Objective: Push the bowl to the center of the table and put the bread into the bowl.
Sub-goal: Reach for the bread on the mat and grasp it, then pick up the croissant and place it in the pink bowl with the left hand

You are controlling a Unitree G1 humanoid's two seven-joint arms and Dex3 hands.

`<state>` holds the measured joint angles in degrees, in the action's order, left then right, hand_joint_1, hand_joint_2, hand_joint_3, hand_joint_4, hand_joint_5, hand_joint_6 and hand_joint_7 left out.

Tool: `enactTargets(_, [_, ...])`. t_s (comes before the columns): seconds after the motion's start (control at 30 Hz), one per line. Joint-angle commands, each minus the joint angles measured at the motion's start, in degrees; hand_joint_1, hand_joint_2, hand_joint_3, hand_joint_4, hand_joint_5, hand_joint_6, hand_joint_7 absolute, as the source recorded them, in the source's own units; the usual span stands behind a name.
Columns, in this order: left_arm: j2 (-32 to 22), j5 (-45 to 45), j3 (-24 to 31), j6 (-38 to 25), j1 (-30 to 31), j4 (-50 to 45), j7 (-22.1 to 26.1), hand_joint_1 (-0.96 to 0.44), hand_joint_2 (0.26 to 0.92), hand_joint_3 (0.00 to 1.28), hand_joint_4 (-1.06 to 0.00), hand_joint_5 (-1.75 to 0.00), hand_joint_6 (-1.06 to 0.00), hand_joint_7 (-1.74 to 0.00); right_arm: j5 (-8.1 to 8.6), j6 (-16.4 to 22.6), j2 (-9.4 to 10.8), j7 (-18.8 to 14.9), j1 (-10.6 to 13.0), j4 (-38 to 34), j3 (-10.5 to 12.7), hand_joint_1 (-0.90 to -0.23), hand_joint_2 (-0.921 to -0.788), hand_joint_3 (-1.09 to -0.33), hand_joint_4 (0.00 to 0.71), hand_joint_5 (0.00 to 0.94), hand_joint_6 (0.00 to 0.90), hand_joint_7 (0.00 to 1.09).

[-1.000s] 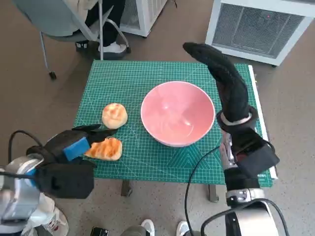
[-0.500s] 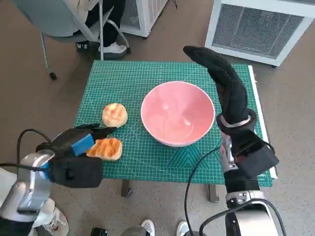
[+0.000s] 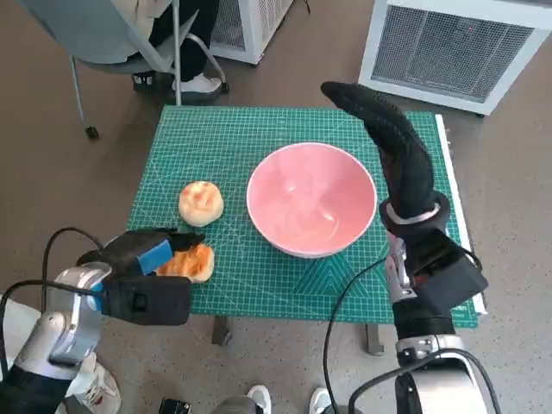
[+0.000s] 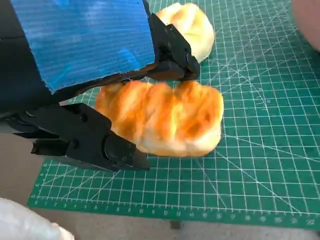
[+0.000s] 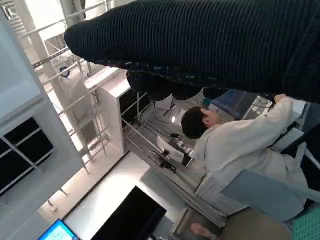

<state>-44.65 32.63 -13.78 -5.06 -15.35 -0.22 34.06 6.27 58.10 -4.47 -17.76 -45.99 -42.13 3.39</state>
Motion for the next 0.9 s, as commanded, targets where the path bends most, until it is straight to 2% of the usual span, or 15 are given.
enactTargets(0.03, [-1.2,-1.1,1.2,2.5,0.9,-0.7,-0.1,0.01,0.905,0.11,-0.67,-1.14,-0.57,-1.07,-0.8,-0.2,0.0,0.4,1.7,-0.2,-0.3,-0.589,-0.921,-0.876,0.272,0.096,-0.001,0.75])
enactTargets(0.23, [-2.3,-4.3,5.1,2.2,2.5,-6.9,2.1,0.0,0.877,0.14,-0.72,-1.15,-0.61,-1.16,-0.33,-0.3,-0.1,0.3,1.8,-0.4,-0.3,-0.59,-0.921,-0.877,0.265,0.099,-0.001,0.75])
enactTargets(0.47, [-2.7,-8.9,10.5,0.0,2.4,-15.5,4.8,0.0,0.877,0.14,-0.74,-1.1,-0.6,-1.23,0.62,-0.6,-0.1,-0.3,1.7,-0.6,-0.2,-0.593,-0.921,-0.876,0.261,0.103,-0.001,0.75])
enactTargets(0.73, [-1.3,-12.1,14.2,-0.6,-2.6,-20.9,3.5,0.0,0.878,0.14,-0.74,-1.09,-0.6,-1.23,0.66,-0.6,-0.1,-0.2,1.6,-1.1,0.0,-0.591,-0.921,-0.875,0.257,0.11,-0.001,0.75])
enactTargets(0.9, [0.3,-12.8,14.1,0.1,-7.8,-21.8,2.0,0.0,0.878,0.13,-0.72,-1.11,-0.63,-1.21,1.56,-0.7,-0.1,-0.7,1.5,-1.3,0.2,-0.588,-0.921,-0.871,0.254,0.115,-0.001,0.75])
